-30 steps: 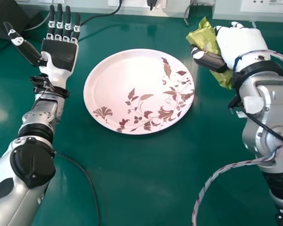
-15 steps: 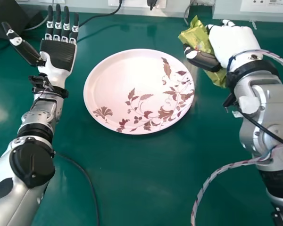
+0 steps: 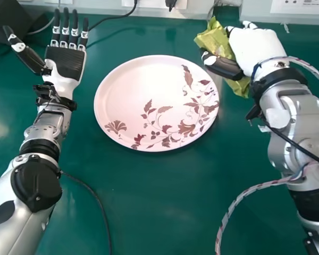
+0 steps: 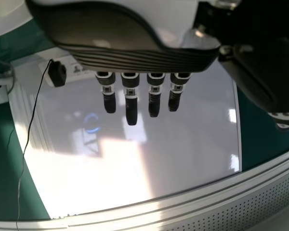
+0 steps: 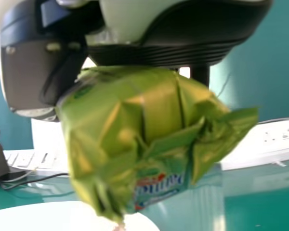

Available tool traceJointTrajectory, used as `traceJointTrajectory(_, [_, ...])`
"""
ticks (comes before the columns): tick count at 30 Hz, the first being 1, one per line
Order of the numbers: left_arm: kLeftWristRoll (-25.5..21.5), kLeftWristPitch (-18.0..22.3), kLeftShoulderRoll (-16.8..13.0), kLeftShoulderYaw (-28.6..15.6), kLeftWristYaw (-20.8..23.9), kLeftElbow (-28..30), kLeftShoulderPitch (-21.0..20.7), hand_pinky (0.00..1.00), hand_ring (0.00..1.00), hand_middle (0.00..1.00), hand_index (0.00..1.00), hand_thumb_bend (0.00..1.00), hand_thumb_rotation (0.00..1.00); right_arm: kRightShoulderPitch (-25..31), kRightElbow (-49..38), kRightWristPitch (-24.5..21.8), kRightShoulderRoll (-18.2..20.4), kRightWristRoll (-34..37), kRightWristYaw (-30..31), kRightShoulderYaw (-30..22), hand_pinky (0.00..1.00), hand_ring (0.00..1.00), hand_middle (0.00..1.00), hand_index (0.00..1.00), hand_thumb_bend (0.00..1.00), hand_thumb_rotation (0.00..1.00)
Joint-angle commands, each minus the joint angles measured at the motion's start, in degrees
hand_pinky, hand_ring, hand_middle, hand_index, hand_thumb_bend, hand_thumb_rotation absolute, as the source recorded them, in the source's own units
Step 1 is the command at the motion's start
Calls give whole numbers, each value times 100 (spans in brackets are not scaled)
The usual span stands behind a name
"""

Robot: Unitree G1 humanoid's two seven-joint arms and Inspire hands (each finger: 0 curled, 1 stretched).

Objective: Pick up biscuit and place it in the plate

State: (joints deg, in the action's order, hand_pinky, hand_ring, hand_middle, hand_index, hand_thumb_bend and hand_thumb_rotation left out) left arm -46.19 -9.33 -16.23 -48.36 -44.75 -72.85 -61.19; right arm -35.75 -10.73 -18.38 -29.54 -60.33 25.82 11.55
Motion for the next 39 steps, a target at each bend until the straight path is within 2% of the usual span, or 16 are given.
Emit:
traceJointTrajectory(1, [30, 31, -46, 34, 36, -23, 6, 97, 89, 98, 100, 100, 58, -98, 81, 139, 15, 170, -222, -57, 4, 10, 18, 49, 49, 5])
traceJointTrajectory(5, [74, 189, 4, 62, 165, 8, -4, 98, 90, 99, 100, 100, 60, -125, 237, 267, 47, 392, -378, -58, 4, 10, 17, 49, 49, 5])
traceJointTrajectory(10, [104, 309, 32, 108, 324, 16, -9, 94, 89, 99, 100, 100, 59, -154, 442, 419, 68, 592, -613, -13, 4, 11, 18, 49, 49, 5])
traceJointTrajectory(23, [114, 341, 28, 148, 315, -1, -4, 94, 89, 99, 100, 100, 65, -367, 1256, 888, 167, 781, -1284, 233, 4, 10, 18, 49, 50, 5])
traceJointTrajectory(33, [128, 398, 47, 185, 202, 3, 7, 94, 88, 98, 100, 100, 57, -625, 2199, 1225, 354, 917, -1694, 478, 3, 10, 18, 49, 50, 5])
traceJointTrajectory(39, [111, 385, 48, 194, 175, -7, 9, 92, 88, 97, 100, 100, 59, -788, 2577, 1331, 460, 895, -1783, 707, 3, 9, 17, 49, 50, 5])
